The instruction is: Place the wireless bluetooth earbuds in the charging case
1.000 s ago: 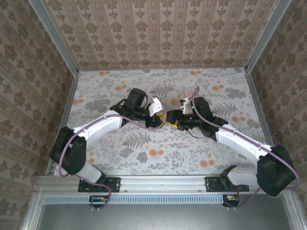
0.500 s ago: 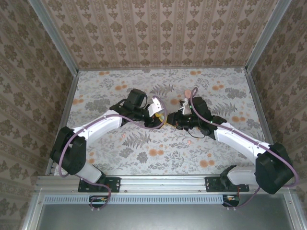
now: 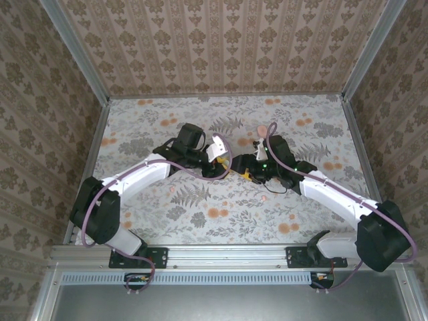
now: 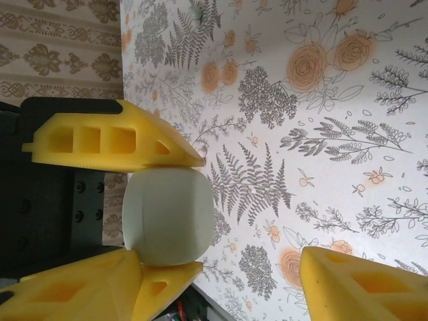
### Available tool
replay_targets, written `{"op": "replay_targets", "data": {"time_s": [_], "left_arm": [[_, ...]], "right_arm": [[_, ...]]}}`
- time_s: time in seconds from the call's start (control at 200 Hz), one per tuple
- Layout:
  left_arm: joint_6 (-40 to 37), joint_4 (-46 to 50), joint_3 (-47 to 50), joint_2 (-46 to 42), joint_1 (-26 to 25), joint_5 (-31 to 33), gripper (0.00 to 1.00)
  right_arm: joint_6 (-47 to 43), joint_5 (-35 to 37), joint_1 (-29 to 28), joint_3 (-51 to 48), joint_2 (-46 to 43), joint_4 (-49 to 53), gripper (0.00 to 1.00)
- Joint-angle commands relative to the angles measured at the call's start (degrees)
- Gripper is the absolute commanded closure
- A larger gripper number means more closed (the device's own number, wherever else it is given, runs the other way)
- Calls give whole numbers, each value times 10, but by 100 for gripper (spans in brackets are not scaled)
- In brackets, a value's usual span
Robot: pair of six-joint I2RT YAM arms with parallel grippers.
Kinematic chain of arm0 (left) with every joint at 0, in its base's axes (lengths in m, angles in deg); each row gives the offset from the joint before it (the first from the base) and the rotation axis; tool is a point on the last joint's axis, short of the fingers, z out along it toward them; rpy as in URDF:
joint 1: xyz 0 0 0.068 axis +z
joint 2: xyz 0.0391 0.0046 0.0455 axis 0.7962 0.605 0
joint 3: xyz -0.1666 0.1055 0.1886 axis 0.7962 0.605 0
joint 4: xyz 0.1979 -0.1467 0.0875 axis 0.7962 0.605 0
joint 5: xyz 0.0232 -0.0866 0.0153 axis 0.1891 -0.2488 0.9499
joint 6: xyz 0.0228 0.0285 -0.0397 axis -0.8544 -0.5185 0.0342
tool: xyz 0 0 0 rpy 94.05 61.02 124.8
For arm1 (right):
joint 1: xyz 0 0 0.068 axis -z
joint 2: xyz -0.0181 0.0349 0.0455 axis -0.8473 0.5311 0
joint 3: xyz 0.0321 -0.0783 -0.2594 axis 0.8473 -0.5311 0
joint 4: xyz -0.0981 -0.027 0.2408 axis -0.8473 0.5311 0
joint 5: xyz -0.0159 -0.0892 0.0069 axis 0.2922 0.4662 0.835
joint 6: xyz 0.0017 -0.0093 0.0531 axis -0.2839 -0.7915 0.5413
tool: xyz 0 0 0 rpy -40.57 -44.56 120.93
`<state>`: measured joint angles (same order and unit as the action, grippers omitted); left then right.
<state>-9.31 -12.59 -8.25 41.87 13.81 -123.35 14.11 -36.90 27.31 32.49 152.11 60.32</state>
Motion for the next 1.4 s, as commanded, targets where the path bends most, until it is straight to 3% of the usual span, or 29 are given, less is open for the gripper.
{"op": "replay_targets", "data": {"time_s": [0.0, 0.125, 0.28, 0.53, 0.765, 0.945, 1.05, 1.23, 1.395], "left_arm": [[-8, -20, -5, -19, -16, -53, 55], [-9, -20, -5, -16, -16, -56, 55], [-6, -19, -1, -16, -12, -55, 55], [1, -20, 3, -15, -7, -64, 55], [9, -28, -11, -11, -11, -77, 54], [11, -28, -23, -8, -18, -78, 54], [13, -33, -25, -8, -18, -77, 53], [11, -33, -30, -9, -17, -62, 53], [9, -51, -12, -23, -16, -32, 48]], "right_arm": [[-3, -15, -7, 28, 1, -17, 32], [5, -33, -9, 32, 9, -37, 32], [12, 21, -1, 28, -22, -12, 38], [28, 34, 16, 2, -79, -24, 35], [18, -16, 4, 15, -31, -34, 25], [12, -38, -8, 26, 7, -36, 26], [5, -50, -14, 34, 18, -31, 36], [2, -45, -16, 36, 20, -16, 67], [16, -44, -15, 39, 24, -30, 78]]}}
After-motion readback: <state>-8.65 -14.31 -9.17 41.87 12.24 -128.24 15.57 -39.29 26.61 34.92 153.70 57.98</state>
